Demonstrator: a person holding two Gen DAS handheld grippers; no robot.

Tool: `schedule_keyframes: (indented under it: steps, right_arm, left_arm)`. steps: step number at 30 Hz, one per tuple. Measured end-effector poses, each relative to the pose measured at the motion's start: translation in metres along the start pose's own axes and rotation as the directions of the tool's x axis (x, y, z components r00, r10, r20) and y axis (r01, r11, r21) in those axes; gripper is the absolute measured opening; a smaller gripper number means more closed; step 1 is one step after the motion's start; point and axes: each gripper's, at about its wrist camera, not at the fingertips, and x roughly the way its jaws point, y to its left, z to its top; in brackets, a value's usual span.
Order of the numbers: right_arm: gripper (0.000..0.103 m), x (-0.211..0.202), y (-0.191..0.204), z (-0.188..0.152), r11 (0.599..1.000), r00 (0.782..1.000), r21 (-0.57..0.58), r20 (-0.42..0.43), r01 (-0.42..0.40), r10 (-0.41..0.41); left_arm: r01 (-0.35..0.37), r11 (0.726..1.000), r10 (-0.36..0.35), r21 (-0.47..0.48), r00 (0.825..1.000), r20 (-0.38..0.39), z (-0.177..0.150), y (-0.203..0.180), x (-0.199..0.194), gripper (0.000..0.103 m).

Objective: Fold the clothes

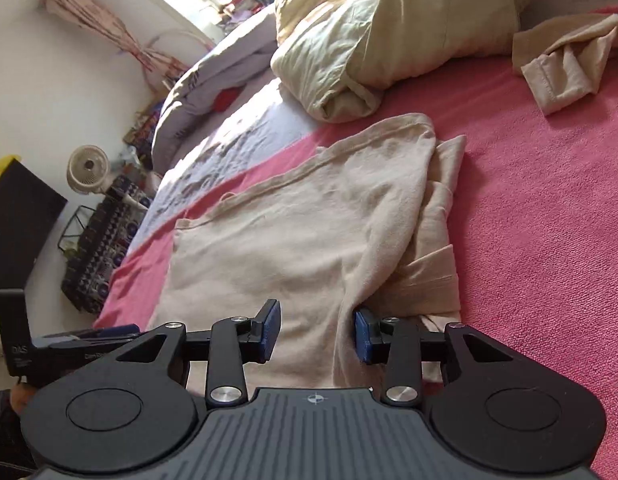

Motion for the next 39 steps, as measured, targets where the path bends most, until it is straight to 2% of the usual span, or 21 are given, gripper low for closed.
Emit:
schedule_keyframes:
  steps: [2, 5, 8, 11, 15, 18, 22, 24, 25, 26, 30, 34, 39]
  right_arm:
    - [0.052, 0.007, -0.018, 0.007, 0.996, 0.997, 0.064, 0.030, -0.066, 0.064]
    - [0.059, 0.022, -0.036, 0.015, 0.975, 0.983, 0.129, 0.053, -0.183, 0.177]
    - [0.067, 0.028, -0.032, 0.011, 0.968, 0.972, 0.083, 0.016, -0.235, 0.235]
    - [0.066, 0.028, -0.024, 0.002, 0.958, 0.958, -0.003, -0.042, -0.285, 0.285]
    - [0.063, 0.017, -0.028, -0.005, 0.935, 0.933, 0.011, -0.069, -0.354, 0.354]
    - [0.061, 0.022, -0.026, -0.004, 0.928, 0.923, -0.025, -0.112, -0.372, 0.367]
    - [0.046, 0.026, -0.023, -0.006, 0.914, 0.915, -0.126, -0.177, -0.386, 0.362]
    - [0.029, 0.023, -0.028, -0.006, 0.914, 0.918, -0.157, -0.208, -0.373, 0.339]
    - [0.012, 0.021, -0.032, -0.006, 0.918, 0.919, -0.160, -0.224, -0.364, 0.326]
    - [0.005, 0.020, -0.038, -0.006, 0.918, 0.915, -0.153, -0.241, -0.366, 0.325]
    - [0.005, 0.012, -0.048, -0.002, 0.895, 0.888, -0.164, -0.288, -0.414, 0.358]
    - [0.005, 0.005, -0.064, 0.008, 0.892, 0.868, -0.136, -0.330, -0.432, 0.370]
    - [0.004, -0.008, -0.078, 0.018, 0.894, 0.865, -0.141, -0.356, -0.424, 0.354]
  left_arm:
    - [-0.009, 0.999, 0.009, -0.041, 1.000, -0.005, 0.001, 0.006, 0.003, 0.083]
    - [-0.002, 0.994, 0.001, -0.107, 1.000, -0.002, 0.004, 0.013, 0.005, 0.083]
    - [0.029, 0.990, -0.026, -0.136, 0.999, 0.027, 0.010, 0.008, 0.001, 0.083]
    - [0.005, 0.995, -0.003, -0.101, 1.000, 0.020, 0.010, -0.005, 0.007, 0.083]
    - [-0.054, 0.993, 0.052, -0.109, 0.998, -0.019, -0.006, -0.005, 0.019, 0.087]
    - [-0.093, 0.990, 0.093, -0.105, 0.996, -0.007, -0.014, -0.001, 0.016, 0.090]
    - [-0.162, 0.985, 0.162, -0.065, 0.987, -0.006, -0.023, -0.001, 0.017, 0.096]
    - [-0.193, 0.980, 0.193, -0.039, 0.981, 0.005, -0.028, -0.002, 0.016, 0.097]
    - [-0.205, 0.978, 0.205, -0.032, 0.979, 0.009, -0.030, -0.002, 0.016, 0.100]
    - [-0.212, 0.977, 0.212, -0.030, 0.977, 0.009, -0.030, -0.002, 0.017, 0.102]
    - [-0.203, 0.979, 0.203, -0.033, 0.979, 0.007, -0.030, 0.001, 0.020, 0.103]
    - [-0.193, 0.981, 0.193, -0.012, 0.981, 0.010, -0.030, 0.003, 0.022, 0.103]
    - [-0.181, 0.983, 0.182, -0.029, 0.983, 0.015, -0.032, 0.005, 0.022, 0.103]
